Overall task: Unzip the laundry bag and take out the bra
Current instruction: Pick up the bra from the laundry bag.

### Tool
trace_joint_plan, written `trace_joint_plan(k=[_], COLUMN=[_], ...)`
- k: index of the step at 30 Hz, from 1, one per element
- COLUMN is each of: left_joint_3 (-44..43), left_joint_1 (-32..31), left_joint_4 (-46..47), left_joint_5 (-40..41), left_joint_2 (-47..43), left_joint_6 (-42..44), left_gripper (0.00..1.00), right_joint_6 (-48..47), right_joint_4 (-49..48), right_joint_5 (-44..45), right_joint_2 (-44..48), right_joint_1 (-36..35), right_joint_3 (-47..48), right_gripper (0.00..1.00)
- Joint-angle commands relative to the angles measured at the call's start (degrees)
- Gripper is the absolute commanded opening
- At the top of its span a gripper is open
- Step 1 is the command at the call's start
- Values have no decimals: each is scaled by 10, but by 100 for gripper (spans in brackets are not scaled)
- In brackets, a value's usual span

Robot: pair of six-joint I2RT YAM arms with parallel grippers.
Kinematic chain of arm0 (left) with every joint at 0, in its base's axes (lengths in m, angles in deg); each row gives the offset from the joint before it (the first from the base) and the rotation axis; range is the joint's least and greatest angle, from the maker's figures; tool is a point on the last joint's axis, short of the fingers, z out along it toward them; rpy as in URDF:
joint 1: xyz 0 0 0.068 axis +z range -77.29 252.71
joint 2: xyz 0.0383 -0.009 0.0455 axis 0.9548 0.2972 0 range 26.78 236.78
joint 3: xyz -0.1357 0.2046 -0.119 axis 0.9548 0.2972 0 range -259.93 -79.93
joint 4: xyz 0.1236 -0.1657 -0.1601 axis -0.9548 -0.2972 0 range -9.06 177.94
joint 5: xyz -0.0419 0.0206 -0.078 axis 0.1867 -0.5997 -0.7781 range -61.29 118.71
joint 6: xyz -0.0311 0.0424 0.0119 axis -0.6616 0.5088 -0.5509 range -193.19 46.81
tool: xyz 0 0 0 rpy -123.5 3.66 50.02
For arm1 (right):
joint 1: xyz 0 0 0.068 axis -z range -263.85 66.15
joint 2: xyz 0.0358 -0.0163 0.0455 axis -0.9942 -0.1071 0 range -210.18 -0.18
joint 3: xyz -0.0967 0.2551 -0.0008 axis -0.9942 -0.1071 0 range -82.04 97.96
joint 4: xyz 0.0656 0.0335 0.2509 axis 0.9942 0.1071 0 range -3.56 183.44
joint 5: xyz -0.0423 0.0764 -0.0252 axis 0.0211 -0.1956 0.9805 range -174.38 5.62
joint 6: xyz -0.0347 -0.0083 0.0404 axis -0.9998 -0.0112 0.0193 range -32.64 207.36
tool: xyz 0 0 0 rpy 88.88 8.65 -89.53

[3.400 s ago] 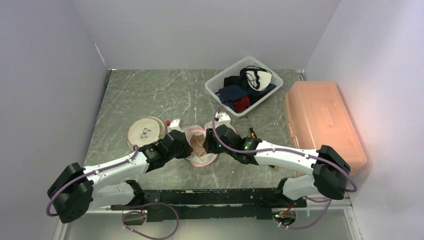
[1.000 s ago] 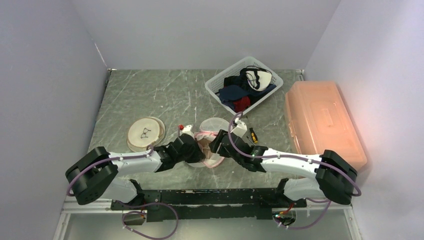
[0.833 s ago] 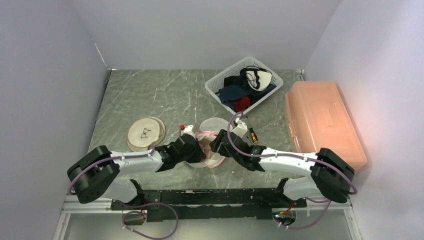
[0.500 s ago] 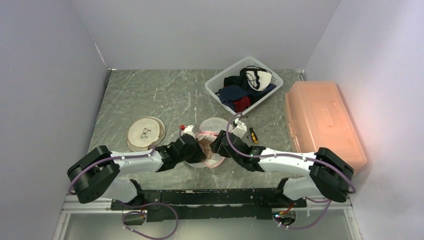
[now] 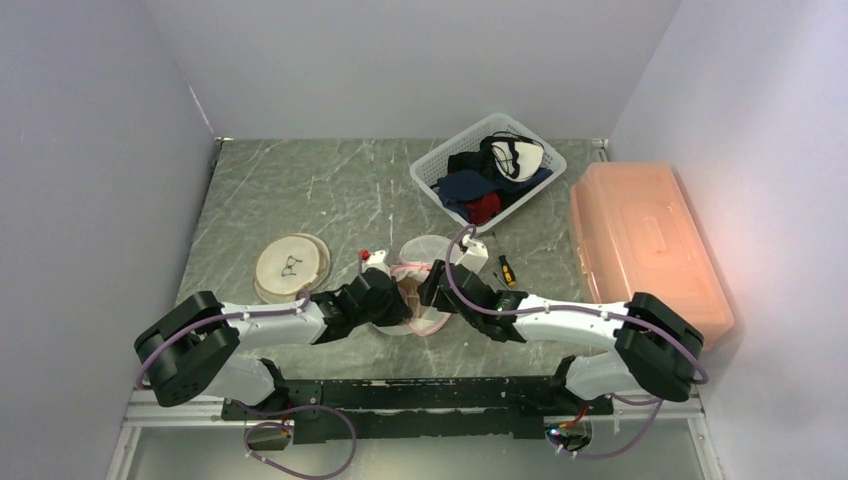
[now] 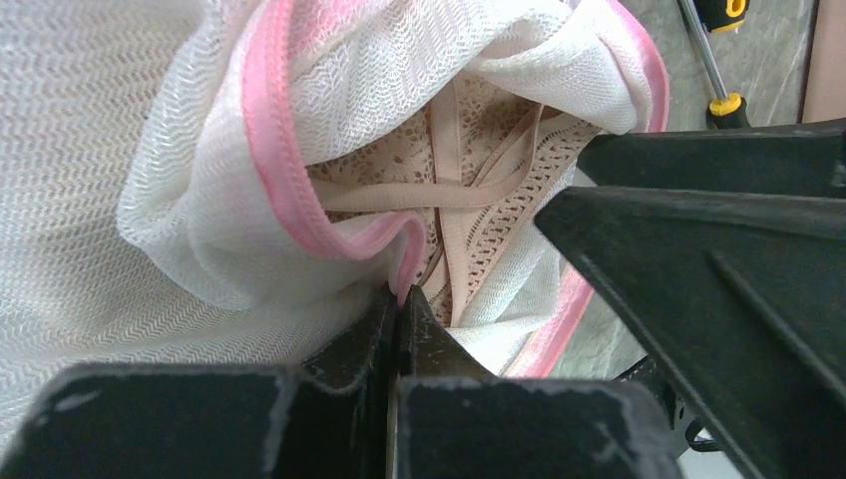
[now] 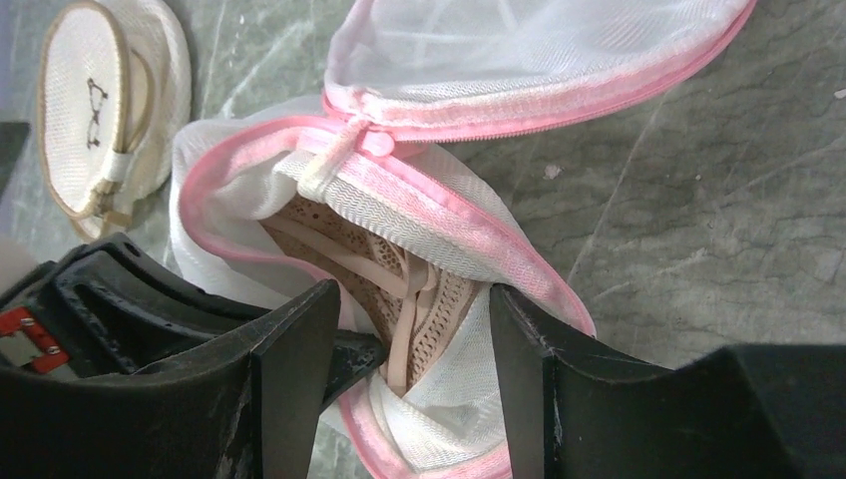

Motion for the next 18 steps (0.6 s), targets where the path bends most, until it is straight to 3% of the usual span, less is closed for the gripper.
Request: trace_joint_plan(k=[1,10,18], left_joint_3=[-14,-15,-16], left_joint_1=[-4,-3,-4], left_joint_4=[-8,-11,-16], left_joint_5=[10,10,13], left_joint_2=[-11,-11,-16], left_joint_6=[6,9,11], left_gripper=[3,3,3], right_joint_6=[-3,0,-13], right_joint_4=[-39,-48,-13], right_joint_5=[-14,-24,8], right_joint_2=[-21,-34,32], right_joint_1=[2,12,7], right_joint_3=[8,2,-3], right_gripper=[61,59,60])
